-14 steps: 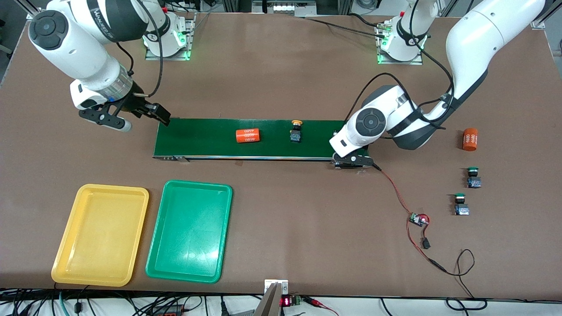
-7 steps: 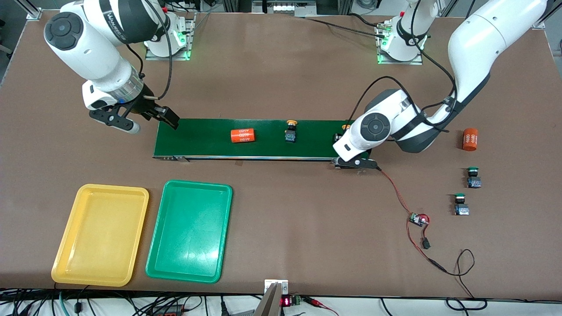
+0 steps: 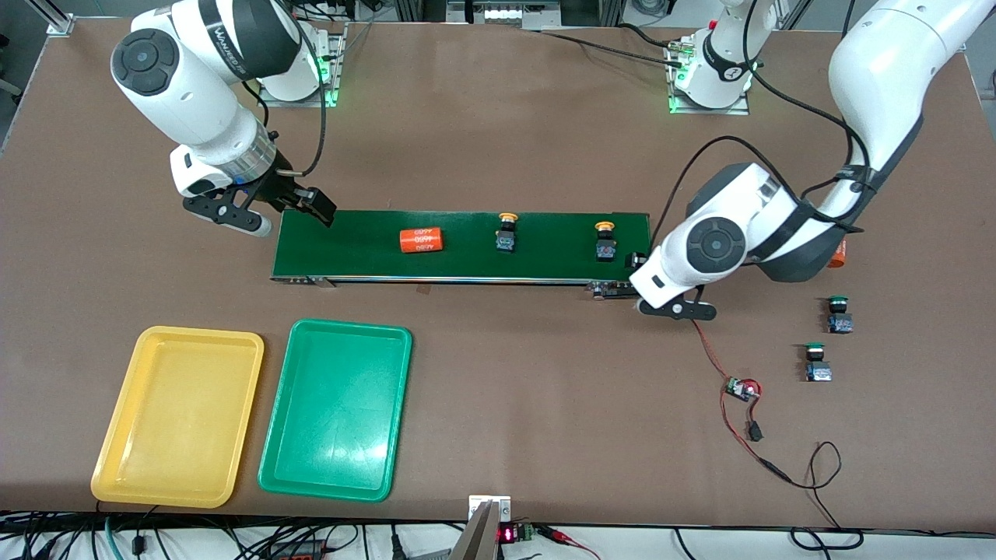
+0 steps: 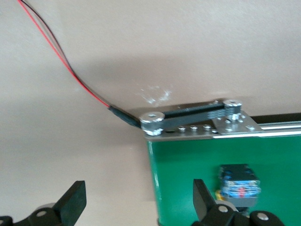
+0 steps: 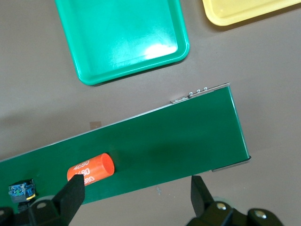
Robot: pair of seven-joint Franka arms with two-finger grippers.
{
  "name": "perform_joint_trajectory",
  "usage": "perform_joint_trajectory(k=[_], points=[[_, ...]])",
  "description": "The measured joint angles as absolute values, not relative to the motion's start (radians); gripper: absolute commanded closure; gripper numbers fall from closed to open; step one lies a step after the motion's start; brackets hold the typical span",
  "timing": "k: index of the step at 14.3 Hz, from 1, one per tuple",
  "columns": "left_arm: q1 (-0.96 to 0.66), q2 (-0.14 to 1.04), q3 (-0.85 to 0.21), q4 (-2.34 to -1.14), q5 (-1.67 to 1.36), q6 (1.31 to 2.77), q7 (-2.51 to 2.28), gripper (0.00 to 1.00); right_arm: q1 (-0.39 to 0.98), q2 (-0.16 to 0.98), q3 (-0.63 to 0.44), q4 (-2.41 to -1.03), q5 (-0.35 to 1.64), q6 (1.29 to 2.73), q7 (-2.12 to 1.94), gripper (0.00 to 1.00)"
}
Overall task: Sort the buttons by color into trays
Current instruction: 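Reach the second orange cylinder with the left gripper while the right gripper hovers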
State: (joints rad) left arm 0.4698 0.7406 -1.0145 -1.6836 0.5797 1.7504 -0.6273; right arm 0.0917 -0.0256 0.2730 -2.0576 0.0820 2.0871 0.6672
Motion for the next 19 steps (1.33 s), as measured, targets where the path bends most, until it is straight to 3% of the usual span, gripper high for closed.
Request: perform_joint_trajectory(k=[19], points=[[0.559, 0.741, -0.794, -1.584, 0.592, 1.777, -0.117, 0.0, 0.122, -0.007, 0.329, -2.102, 0.082, 2.117, 0.708, 0.0]])
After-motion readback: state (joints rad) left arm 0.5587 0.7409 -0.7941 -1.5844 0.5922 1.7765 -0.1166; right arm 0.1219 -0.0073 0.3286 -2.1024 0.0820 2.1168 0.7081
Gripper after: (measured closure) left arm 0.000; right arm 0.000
